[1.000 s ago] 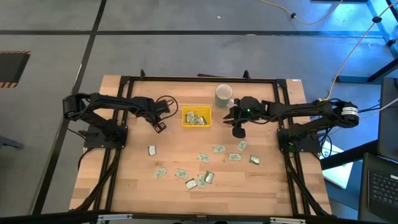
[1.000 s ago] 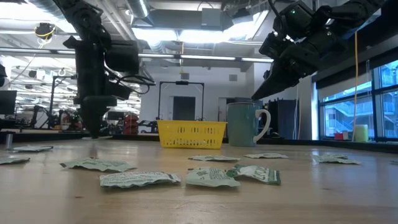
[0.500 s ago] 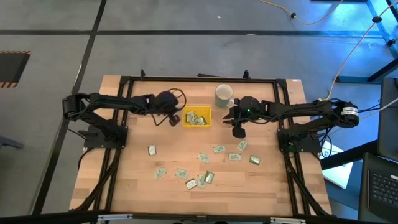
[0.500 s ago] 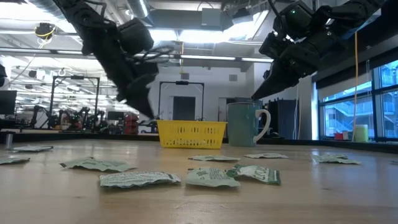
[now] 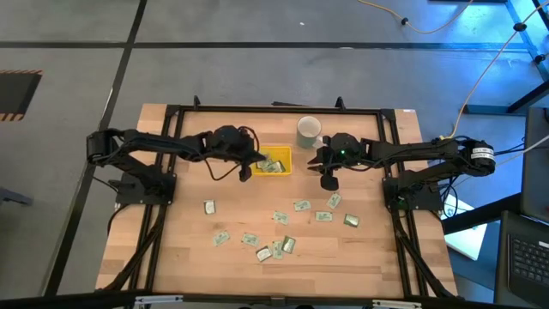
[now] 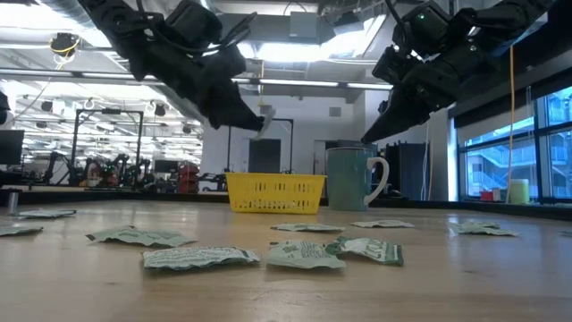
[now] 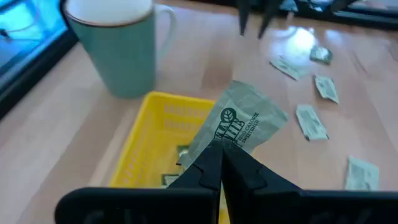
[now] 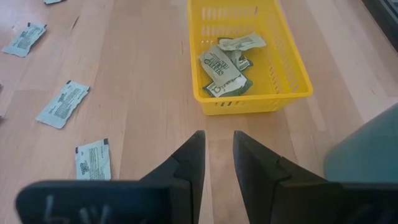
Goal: Pick and place Stevia / Truvia into bins
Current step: Put the top left stevia tea packet into the yellow bin
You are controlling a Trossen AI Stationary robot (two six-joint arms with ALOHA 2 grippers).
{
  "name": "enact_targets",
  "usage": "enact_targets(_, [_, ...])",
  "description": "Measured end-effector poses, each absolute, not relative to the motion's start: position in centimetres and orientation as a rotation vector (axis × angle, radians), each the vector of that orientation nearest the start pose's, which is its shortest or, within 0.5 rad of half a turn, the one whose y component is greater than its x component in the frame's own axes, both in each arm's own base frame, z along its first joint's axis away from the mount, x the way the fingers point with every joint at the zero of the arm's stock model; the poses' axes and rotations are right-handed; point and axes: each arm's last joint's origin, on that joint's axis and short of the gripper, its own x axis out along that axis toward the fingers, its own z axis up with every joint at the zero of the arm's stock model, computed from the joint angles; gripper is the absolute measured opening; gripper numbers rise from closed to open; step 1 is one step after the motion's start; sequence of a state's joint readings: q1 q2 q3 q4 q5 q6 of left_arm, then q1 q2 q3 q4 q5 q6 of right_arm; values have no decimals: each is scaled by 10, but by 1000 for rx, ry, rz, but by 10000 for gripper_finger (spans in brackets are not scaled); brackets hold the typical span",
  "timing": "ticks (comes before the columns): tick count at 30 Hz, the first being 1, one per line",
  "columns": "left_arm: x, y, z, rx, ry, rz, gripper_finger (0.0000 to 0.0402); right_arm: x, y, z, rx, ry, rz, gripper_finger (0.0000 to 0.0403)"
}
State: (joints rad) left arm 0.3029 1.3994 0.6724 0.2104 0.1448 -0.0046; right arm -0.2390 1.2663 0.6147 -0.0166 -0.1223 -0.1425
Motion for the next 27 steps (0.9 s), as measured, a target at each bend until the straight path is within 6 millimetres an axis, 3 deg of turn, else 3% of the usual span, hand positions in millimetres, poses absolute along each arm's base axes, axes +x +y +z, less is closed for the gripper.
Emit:
enact_targets(14, [280, 81, 162, -144, 648, 186, 3, 242, -55, 195, -16, 659, -66, 87])
enact_targets(27, [279, 80, 158, -164, 680, 195, 15, 242, -55, 195, -15, 660, -66, 87])
